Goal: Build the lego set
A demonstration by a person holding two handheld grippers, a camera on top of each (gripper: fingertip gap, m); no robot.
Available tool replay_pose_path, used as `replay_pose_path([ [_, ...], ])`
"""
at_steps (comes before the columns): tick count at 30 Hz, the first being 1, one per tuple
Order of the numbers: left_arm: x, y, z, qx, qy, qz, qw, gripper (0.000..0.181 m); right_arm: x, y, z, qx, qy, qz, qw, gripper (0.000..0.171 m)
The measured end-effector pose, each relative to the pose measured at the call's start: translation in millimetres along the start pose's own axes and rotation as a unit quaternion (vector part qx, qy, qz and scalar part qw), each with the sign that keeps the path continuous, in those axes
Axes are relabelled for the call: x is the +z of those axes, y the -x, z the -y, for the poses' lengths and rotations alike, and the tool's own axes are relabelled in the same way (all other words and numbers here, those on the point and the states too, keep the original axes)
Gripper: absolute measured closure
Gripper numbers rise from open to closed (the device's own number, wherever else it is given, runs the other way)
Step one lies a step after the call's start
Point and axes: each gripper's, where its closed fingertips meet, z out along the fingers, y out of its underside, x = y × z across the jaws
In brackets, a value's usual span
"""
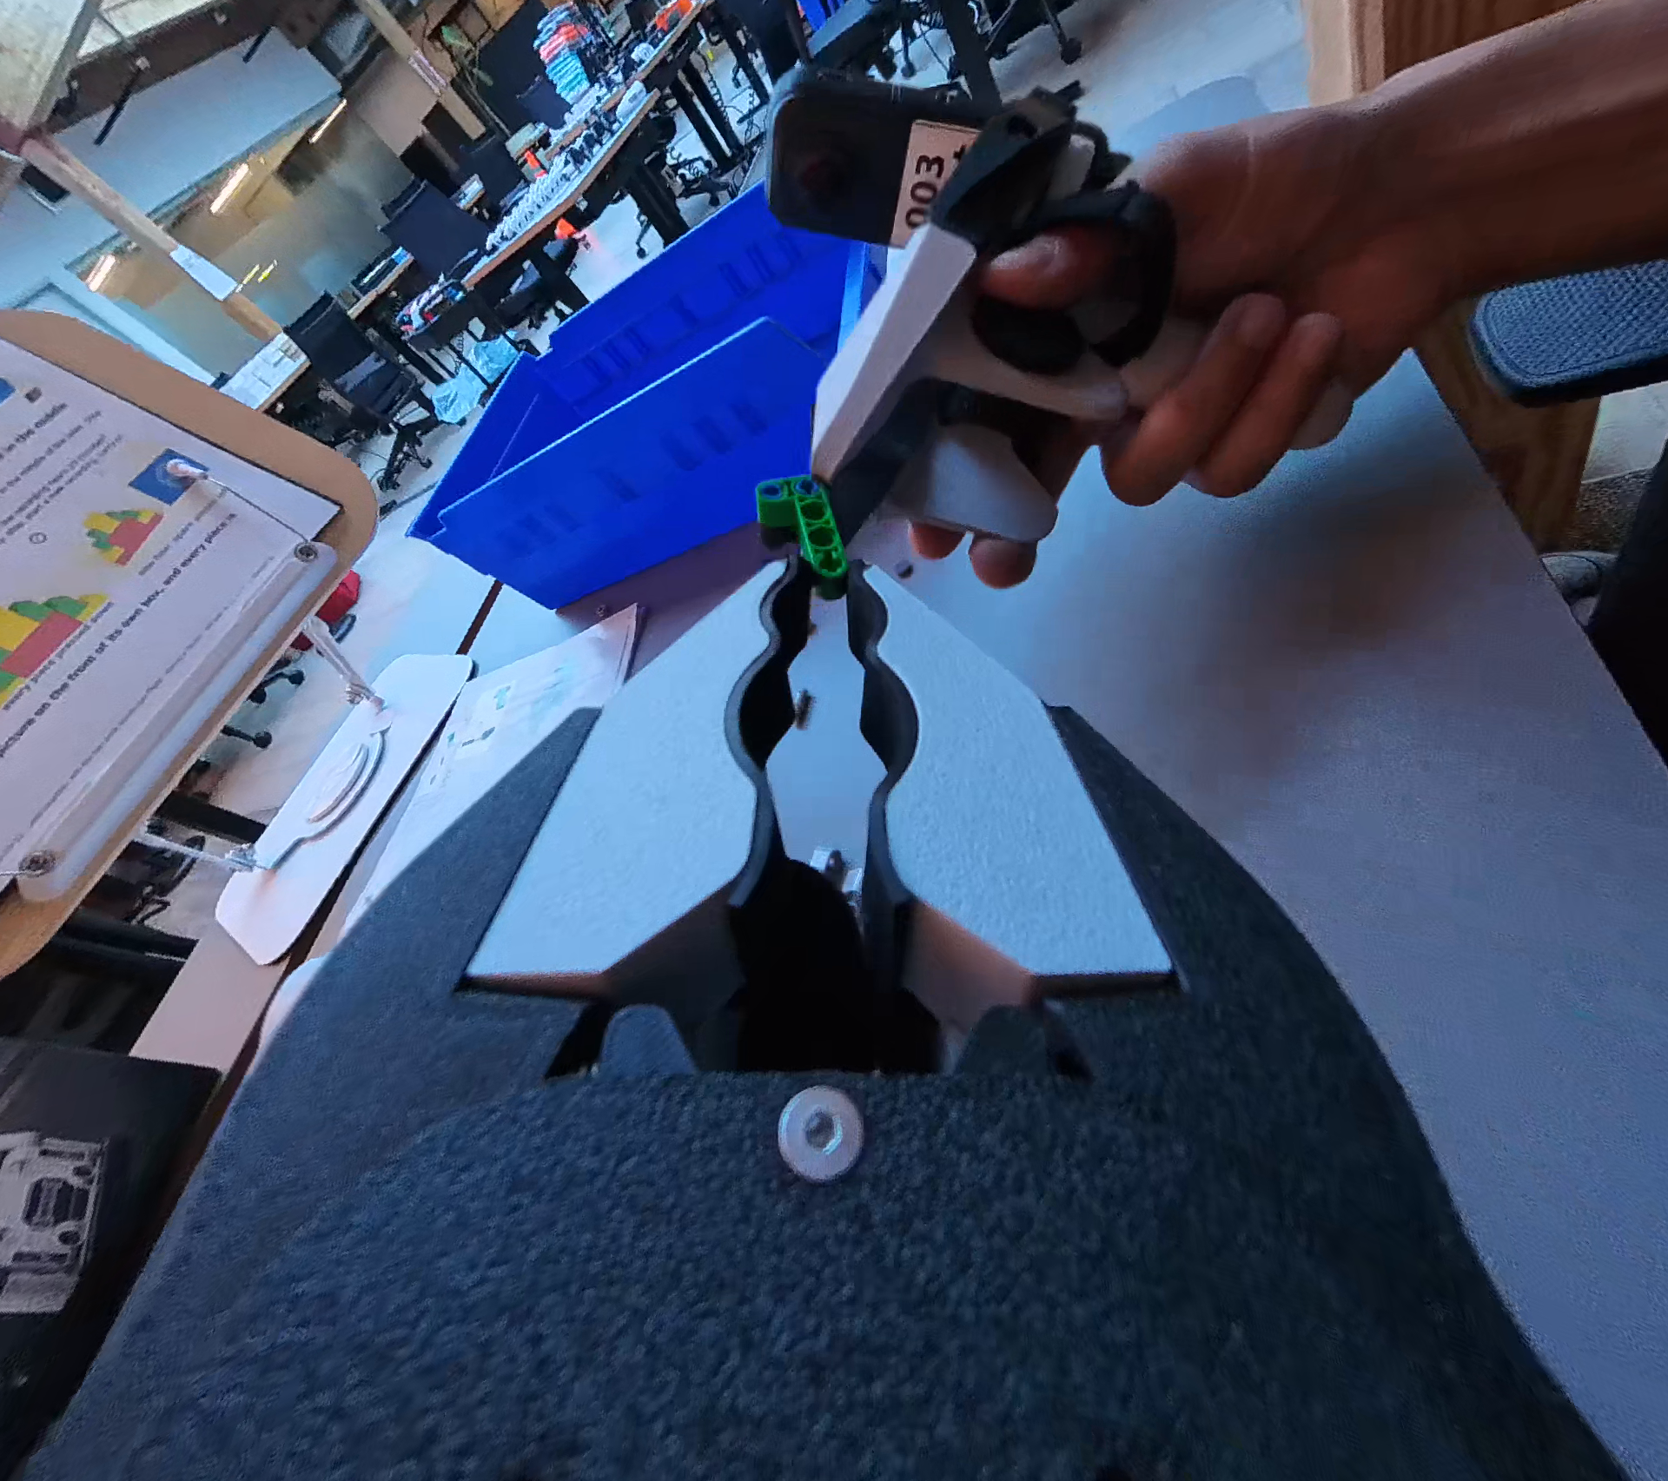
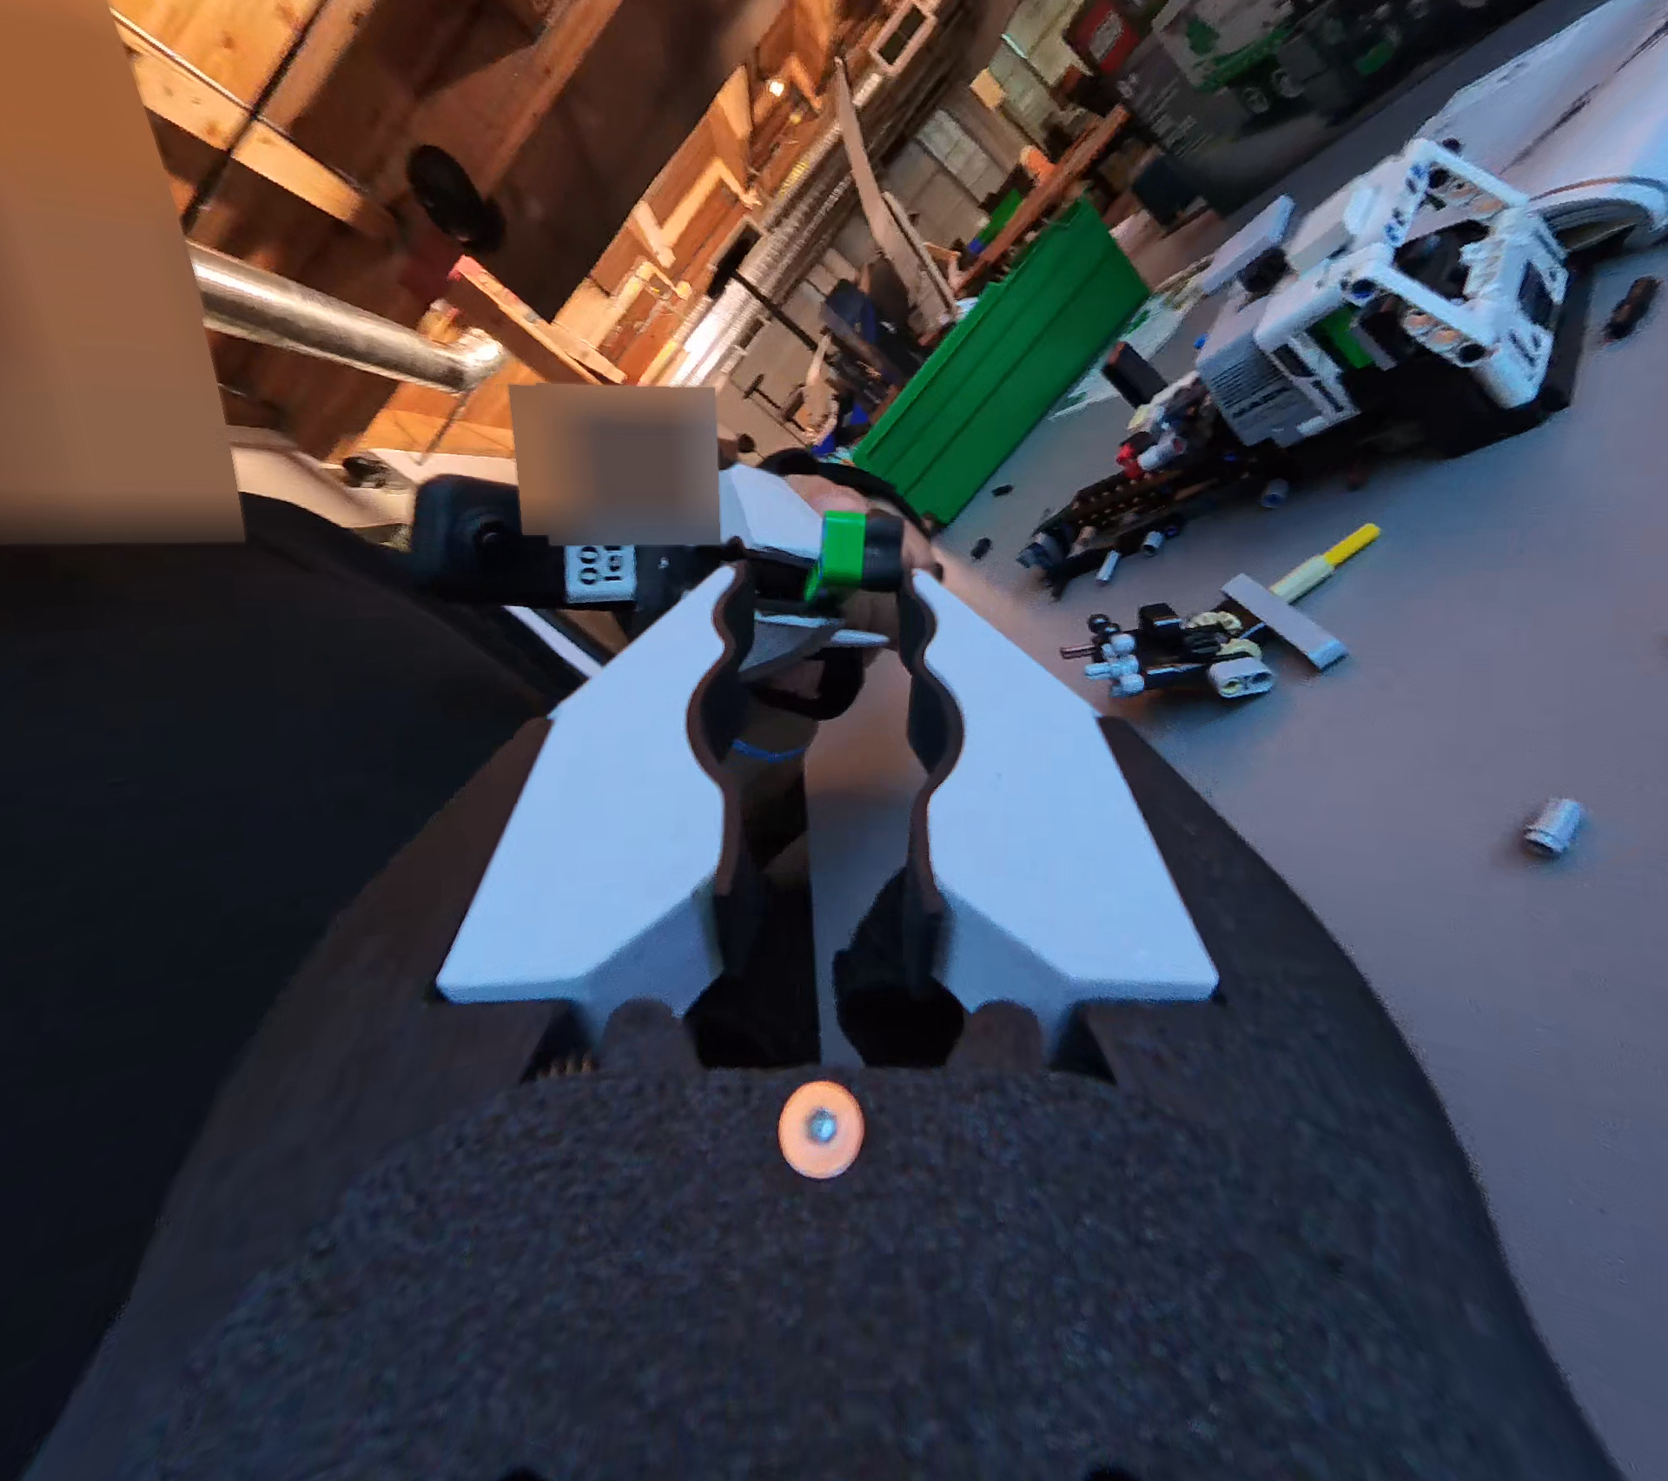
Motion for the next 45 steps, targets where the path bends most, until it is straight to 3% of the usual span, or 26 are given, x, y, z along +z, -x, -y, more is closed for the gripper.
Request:
replay_pose_path([
  [6,-8.8,-2.1,9.2,0.022,-0.036,-0.015,0.999,0.176,-8.1,19.0,6.9,0.054,-0.014,0.087,0.995,0.138],
  [9,-13.5,-7.9,9.6,0.030,-0.048,-0.035,0.998,0.176,-8.4,16.3,7.0,0.049,0.006,0.087,0.995,0.137],
  [12,-20.3,-16.6,-4.6,0.054,-0.033,-0.059,0.996,0.176,-6.2,-4.9,-3.3,-0.015,0.070,0.011,0.997,0.133],
  [15,-32.4,-33.9,-20.3,0.074,-0.012,-0.087,0.993,0.176,-4.8,-15.1,-34.2,-0.154,0.202,-0.056,0.966,0.135],
  [18,-44.5,-48.7,-26.4,0.089,-0.019,-0.106,0.990,0.176,3.0,-4.5,-57.3,-0.251,0.280,-0.034,0.926,0.139],
  [22,-55.5,-52.8,-30.1,0.128,-0.021,-0.105,0.986,0.176,15.0,2.8,-67.9,-0.226,0.312,0.009,0.923,0.138],
  [24,-59.7,-55.0,-34.6,0.120,-0.015,-0.115,0.986,0.176,19.0,1.3,-69.2,-0.266,0.315,-0.003,0.911,0.137],
  [25,-60.8,-55.9,-39.4,0.099,-0.004,-0.125,0.987,0.176,20.6,-0.3,-69.8,-0.308,0.318,-0.021,0.896,0.137],
  [28,-59.7,-57.6,-66.7,0.006,0.065,-0.161,0.985,0.175,21.6,-15.1,-69.6,-0.463,0.333,-0.121,0.813,0.140],
  [33,-57.2,-53.5,-62.7,-0.076,0.035,-0.172,0.982,0.175,31.3,-24.8,-90.3,-0.584,0.345,-0.187,0.710,0.144],
  [35,-54.7,-54.8,-65.4,-0.073,0.039,-0.175,0.981,0.175,30.1,-29.5,-86.2,-0.619,0.335,-0.211,0.678,0.156],
  [45,-43.2,-64.5,-60.8,-0.081,0.039,-0.197,0.976,0.176,24.1,-39.2,-92.5,-0.631,0.362,-0.220,0.650,0.163],
])
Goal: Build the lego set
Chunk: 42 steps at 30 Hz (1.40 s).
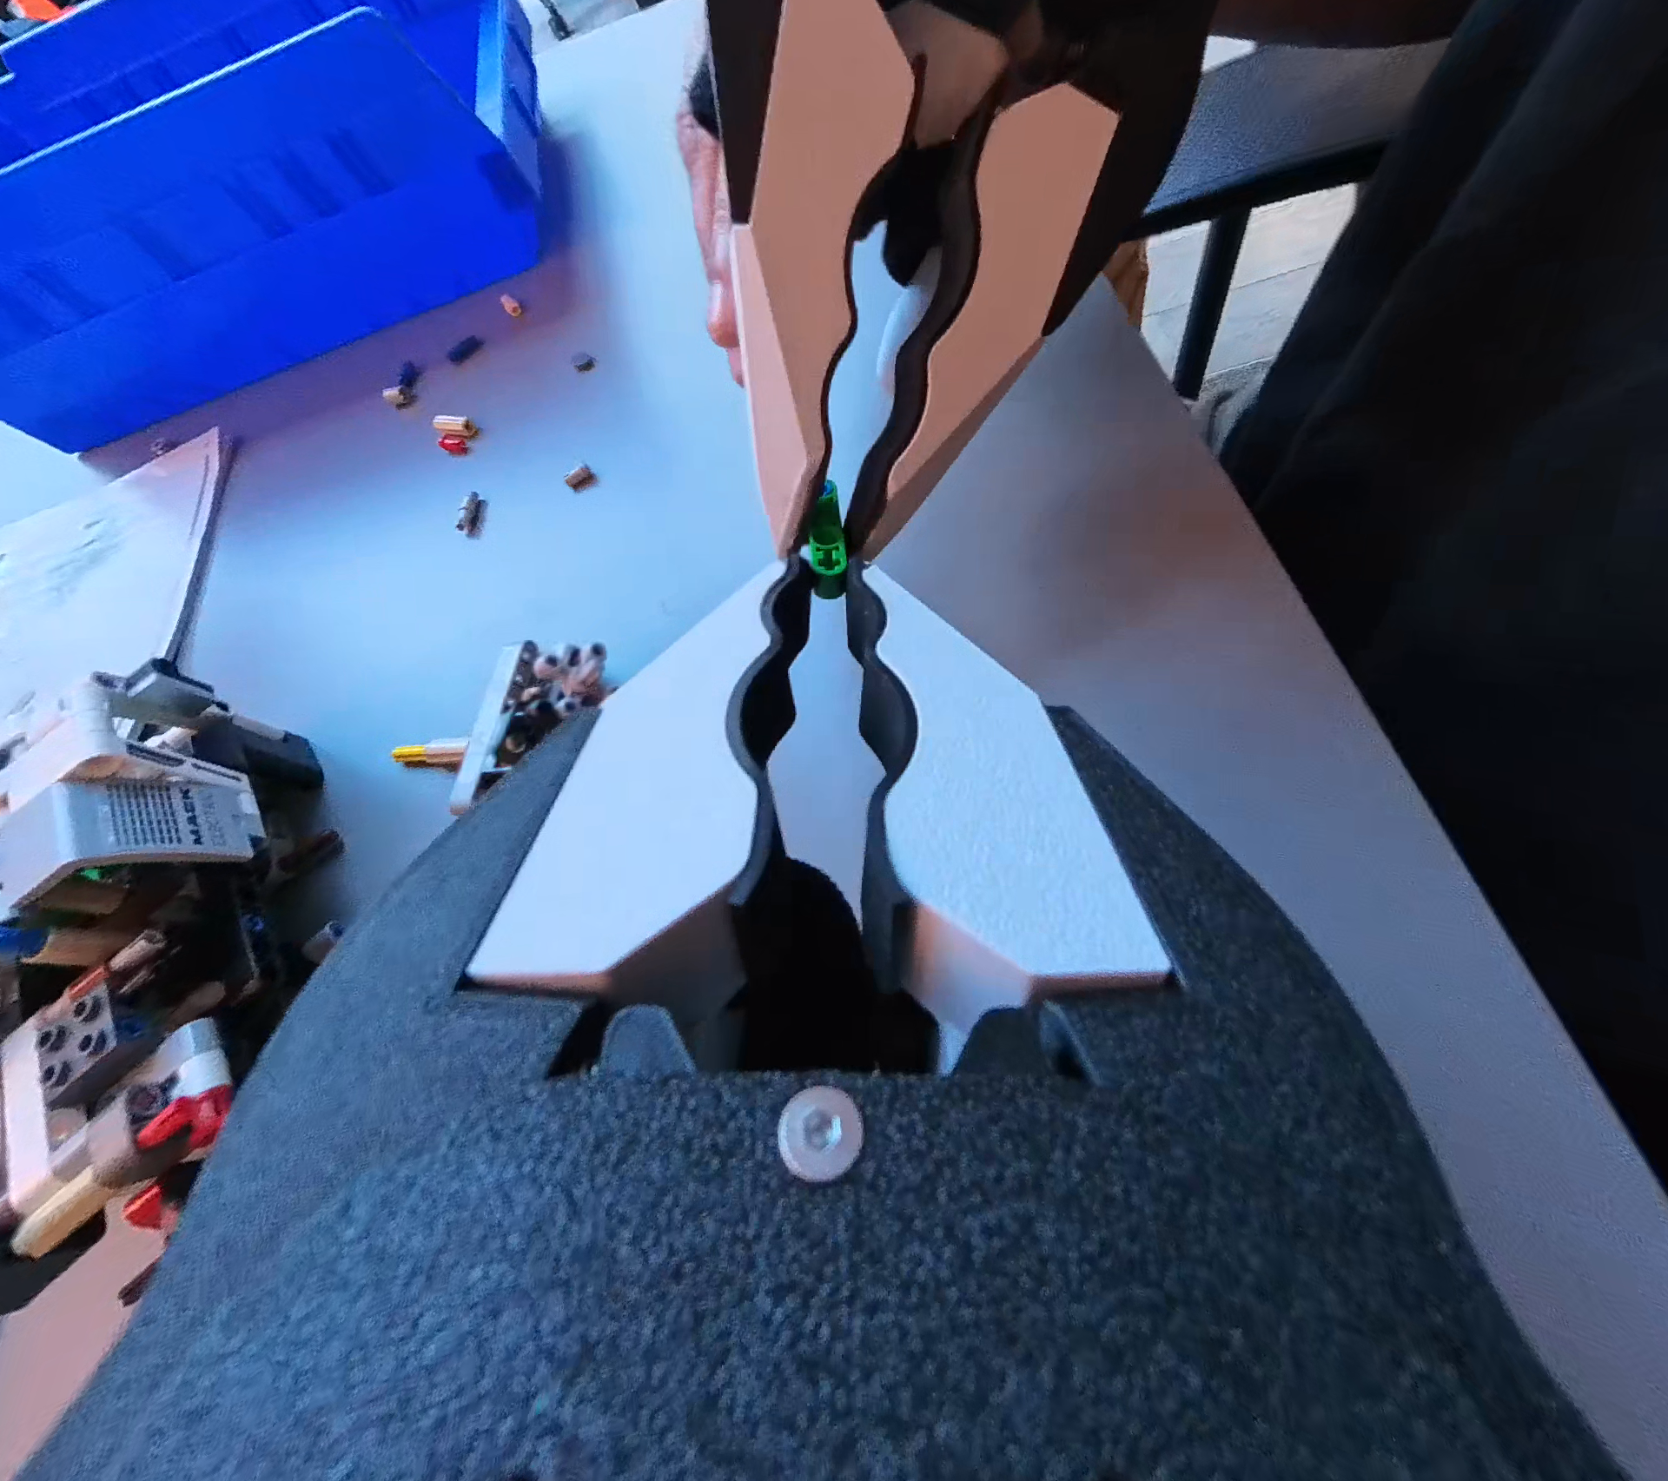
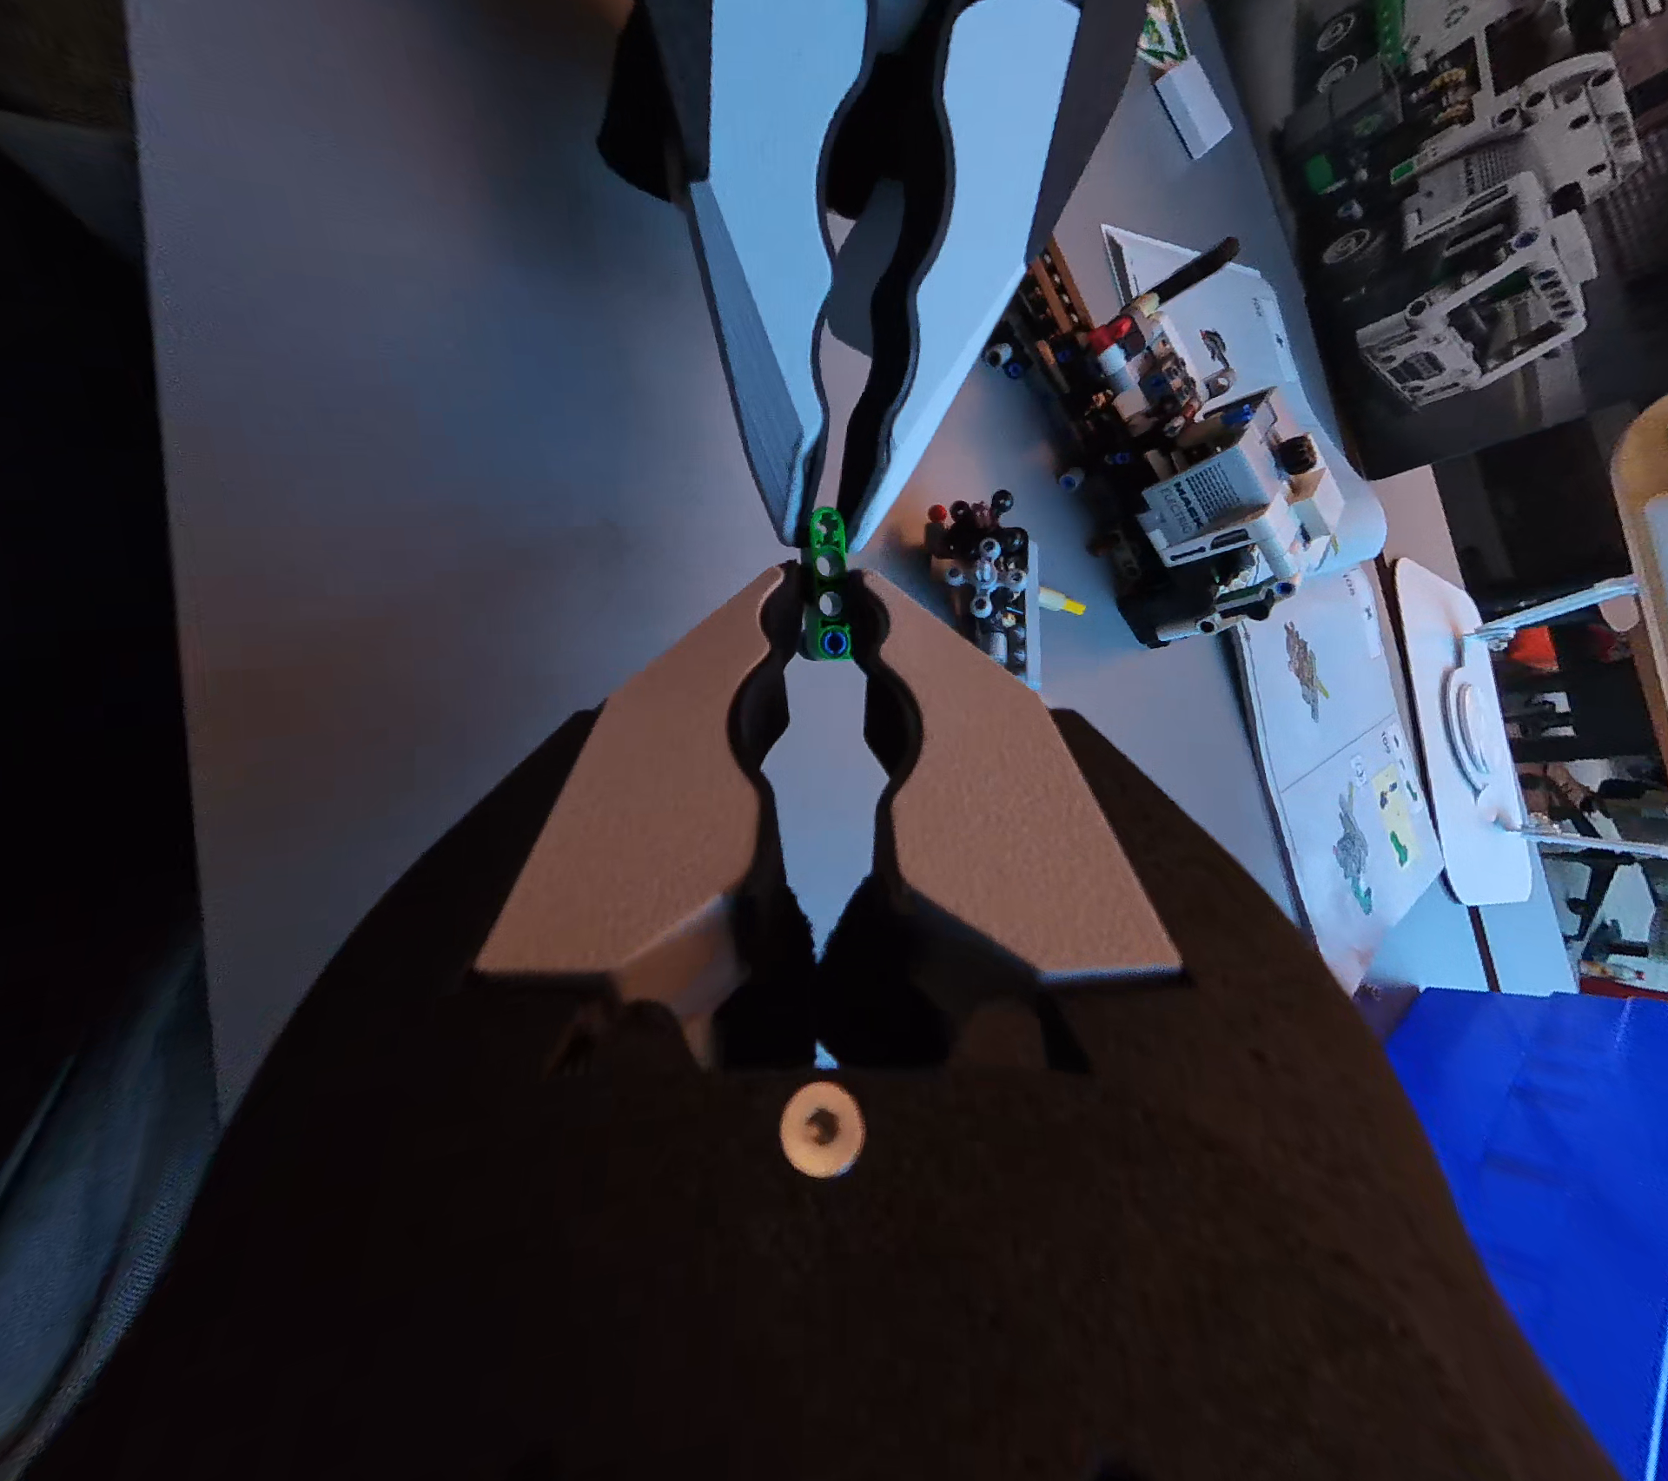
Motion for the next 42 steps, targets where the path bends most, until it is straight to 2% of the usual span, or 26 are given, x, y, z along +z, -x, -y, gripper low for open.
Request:
replay_pose_path([
  [3,0.8,10.1,-3.7,-0.016,0.010,0.021,1.000,0.175,0.8,-6.1,-9.6,0.013,0.018,0.004,1.000,0.164],
  [7,-7.8,39.8,-24.1,-0.027,0.057,0.090,0.994,0.153,-0.4,-19.0,-53.0,0.053,0.101,0.036,0.993,0.164],
  [12,-14.2,64.1,-43.3,-0.027,0.095,0.133,0.986,0.146,2.9,-24.9,-85.2,0.096,0.151,0.083,0.980,0.164],
  [18,4.8,67.0,-48.2,-0.008,0.115,0.124,0.986,0.142,8.3,-28.8,-84.4,0.124,0.139,0.109,0.976,0.164],
  [28,9.5,73.8,-47.1,-0.022,0.108,0.141,0.984,0.153,11.8,-38.9,-89.8,0.168,0.113,0.102,0.974,0.163],
  [33,8.9,79.1,-47.4,-0.045,0.103,0.151,0.982,0.157,14.0,-39.7,-87.3,0.200,0.084,0.107,0.970,0.161],
  [36,6.8,82.5,-46.6,-0.060,0.098,0.158,0.981,0.158,13.8,-42.1,-86.0,0.222,0.069,0.105,0.967,0.153],
  [42,5.4,83.0,-42.3,-0.091,0.084,0.159,0.979,0.160,15.7,-54.6,-67.2,0.236,-0.007,0.066,0.969,0.148],
])
